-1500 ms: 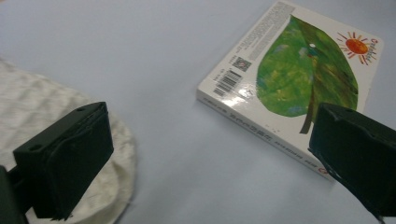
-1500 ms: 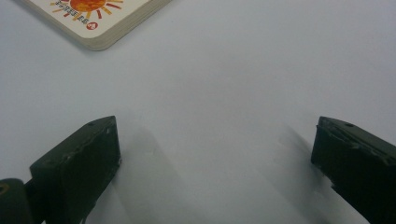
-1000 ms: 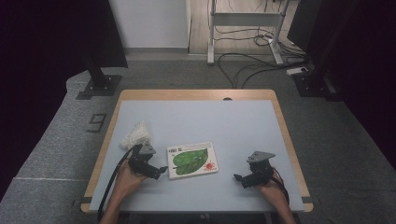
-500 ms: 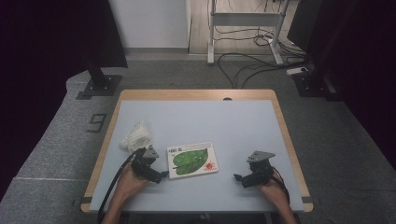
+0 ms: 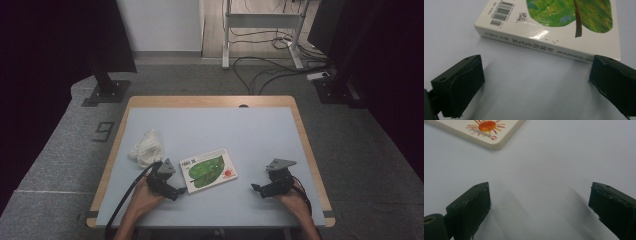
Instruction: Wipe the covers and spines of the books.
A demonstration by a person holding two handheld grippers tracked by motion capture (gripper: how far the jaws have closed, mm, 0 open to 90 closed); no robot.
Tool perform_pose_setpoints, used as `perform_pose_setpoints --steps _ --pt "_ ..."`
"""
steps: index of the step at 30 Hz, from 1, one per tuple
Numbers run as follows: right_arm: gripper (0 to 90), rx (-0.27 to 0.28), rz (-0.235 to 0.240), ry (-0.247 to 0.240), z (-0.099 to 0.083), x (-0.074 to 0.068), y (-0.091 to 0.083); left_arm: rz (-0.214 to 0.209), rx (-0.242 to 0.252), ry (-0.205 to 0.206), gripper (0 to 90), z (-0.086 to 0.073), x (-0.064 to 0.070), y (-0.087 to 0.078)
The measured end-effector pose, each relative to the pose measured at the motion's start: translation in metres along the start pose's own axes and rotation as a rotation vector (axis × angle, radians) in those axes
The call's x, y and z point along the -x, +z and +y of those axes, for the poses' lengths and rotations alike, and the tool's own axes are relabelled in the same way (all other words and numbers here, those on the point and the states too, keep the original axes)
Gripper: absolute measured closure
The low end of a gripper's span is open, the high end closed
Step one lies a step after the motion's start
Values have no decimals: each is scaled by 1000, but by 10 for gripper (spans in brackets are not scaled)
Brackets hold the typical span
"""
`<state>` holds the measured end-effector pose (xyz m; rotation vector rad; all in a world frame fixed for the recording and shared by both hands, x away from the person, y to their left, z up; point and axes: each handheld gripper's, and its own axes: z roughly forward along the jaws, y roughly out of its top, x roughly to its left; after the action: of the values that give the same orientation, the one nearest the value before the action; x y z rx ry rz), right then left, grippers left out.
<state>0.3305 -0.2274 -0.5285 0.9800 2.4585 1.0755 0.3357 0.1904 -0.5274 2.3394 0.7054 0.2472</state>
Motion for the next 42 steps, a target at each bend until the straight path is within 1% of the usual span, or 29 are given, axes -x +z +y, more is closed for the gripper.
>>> perform_pose_setpoints --steps 3,7,9,11,14,17,21,24,30,34,35,38,42 --pt "31 2 17 -10 6 -1 2 -6 3 13 0 2 4 3" --pt "27 -8 35 -28 16 -1 7 -22 2 29 0 6 8 6" --pt "27 -2 45 -34 20 -1 9 -27 4 35 0 8 11 8" --pt "26 6 58 -36 25 -2 11 -35 -1 50 0 11 13 10" --pt "16 7 75 -47 31 -4 16 -32 0 46 0 12 15 12" --pt "0 11 84 -54 38 -6 21 -32 1 42 0 12 15 12" --pt "0 8 94 -57 47 -7 29 -33 1 40 0 12 14 12" --pt "0 16 100 -61 53 -8 35 -32 2 40 0 12 14 12" --pt "0 4 117 -78 62 -13 46 -33 3 39 0 12 14 12" --pt "0 -7 124 -78 69 -12 55 -33 4 39 0 12 14 12" --pt "0 -7 133 -79 70 -12 58 -33 4 39 0 12 14 12" --pt "0 3 154 -62 73 -12 64 -33 4 39 0 12 14 12" --pt "0 15 163 -59 79 -13 71 -33 4 39 0 12 14 12"
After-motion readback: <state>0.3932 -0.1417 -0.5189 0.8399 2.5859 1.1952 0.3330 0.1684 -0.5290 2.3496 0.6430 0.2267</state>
